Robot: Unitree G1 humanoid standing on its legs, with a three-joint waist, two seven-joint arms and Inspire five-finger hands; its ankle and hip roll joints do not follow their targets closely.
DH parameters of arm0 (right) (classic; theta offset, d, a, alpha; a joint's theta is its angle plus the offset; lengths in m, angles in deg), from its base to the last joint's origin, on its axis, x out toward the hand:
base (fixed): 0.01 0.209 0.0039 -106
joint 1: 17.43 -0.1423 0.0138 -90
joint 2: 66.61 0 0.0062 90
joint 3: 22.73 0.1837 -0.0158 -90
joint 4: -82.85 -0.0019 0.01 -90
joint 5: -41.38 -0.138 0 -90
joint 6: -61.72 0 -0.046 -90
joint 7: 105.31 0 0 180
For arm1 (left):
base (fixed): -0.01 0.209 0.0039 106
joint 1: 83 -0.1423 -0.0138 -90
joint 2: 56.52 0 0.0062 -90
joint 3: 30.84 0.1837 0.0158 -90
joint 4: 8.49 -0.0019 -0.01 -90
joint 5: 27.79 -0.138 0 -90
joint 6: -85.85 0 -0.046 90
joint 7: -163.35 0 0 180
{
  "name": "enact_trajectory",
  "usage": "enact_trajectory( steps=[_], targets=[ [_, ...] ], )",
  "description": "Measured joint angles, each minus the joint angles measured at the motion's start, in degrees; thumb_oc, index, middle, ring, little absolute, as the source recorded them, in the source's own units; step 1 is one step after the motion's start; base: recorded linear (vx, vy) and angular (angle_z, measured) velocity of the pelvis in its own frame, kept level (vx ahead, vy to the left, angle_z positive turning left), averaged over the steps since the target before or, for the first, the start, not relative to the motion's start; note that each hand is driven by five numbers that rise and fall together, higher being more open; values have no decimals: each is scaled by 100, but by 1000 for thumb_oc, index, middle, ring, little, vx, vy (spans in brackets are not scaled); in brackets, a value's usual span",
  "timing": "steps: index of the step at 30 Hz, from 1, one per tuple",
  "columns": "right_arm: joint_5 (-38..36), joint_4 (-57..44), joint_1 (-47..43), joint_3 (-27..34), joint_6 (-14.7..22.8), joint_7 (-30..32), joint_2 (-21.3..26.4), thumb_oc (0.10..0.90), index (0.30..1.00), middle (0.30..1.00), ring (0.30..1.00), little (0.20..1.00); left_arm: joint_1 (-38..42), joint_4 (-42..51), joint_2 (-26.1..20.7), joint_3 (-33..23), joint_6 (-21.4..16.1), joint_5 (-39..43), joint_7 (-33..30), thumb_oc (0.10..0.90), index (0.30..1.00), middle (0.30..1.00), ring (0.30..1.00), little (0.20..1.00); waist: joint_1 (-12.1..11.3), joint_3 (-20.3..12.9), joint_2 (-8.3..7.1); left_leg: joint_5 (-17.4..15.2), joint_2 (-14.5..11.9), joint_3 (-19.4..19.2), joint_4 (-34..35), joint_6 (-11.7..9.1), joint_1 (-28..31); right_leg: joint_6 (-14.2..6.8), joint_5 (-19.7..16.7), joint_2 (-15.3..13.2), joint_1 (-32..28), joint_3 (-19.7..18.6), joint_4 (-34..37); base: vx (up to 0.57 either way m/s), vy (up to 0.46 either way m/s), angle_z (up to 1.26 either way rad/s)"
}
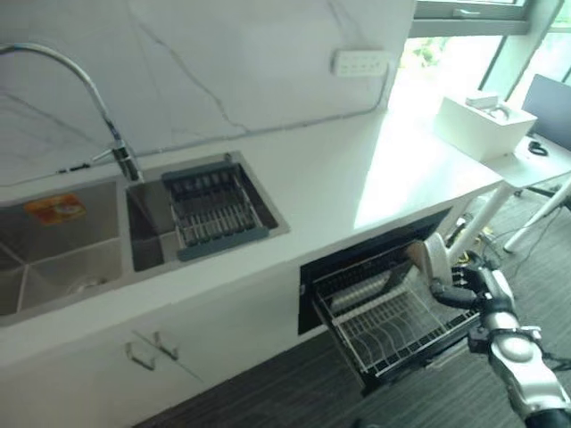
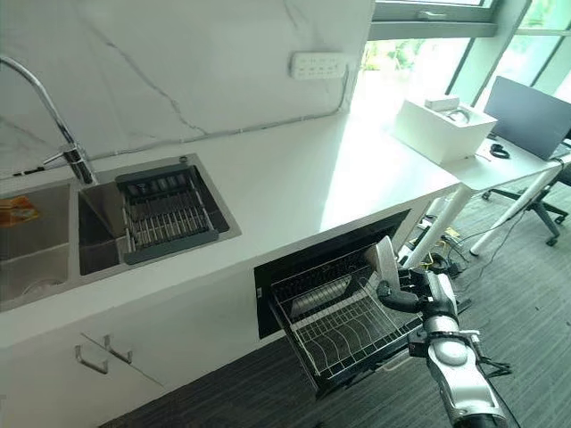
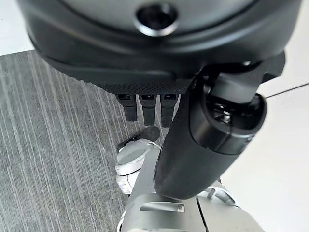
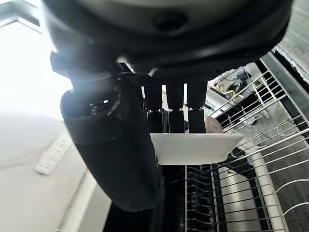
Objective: Place the dishes in the dishwasher.
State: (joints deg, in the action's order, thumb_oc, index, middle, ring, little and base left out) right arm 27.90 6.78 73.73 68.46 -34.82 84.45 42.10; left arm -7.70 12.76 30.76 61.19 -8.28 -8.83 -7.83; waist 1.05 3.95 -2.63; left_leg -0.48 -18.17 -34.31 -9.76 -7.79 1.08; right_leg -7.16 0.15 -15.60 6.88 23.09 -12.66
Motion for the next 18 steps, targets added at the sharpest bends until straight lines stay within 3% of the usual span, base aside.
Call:
enact_trajectory(
  steps=[10,18],
  targets=[
    [739,788,-374,-740,-80,-195,-25,400,300,300,300,300,93,231,5,-3,59,-17,5,800,900,900,900,900,-216,271,45,-37,39,131,-36,-8,-10,-6,-53,-43,-175,123,55,19,11,7],
    [1130,1974,-1379,-1239,-90,-225,-23,400,300,300,300,300,294,390,-7,5,170,-13,25,800,900,900,900,900,-524,433,67,-43,95,363,-110,-6,-139,-53,-24,-142,-295,370,43,11,12,16]
  ],
)
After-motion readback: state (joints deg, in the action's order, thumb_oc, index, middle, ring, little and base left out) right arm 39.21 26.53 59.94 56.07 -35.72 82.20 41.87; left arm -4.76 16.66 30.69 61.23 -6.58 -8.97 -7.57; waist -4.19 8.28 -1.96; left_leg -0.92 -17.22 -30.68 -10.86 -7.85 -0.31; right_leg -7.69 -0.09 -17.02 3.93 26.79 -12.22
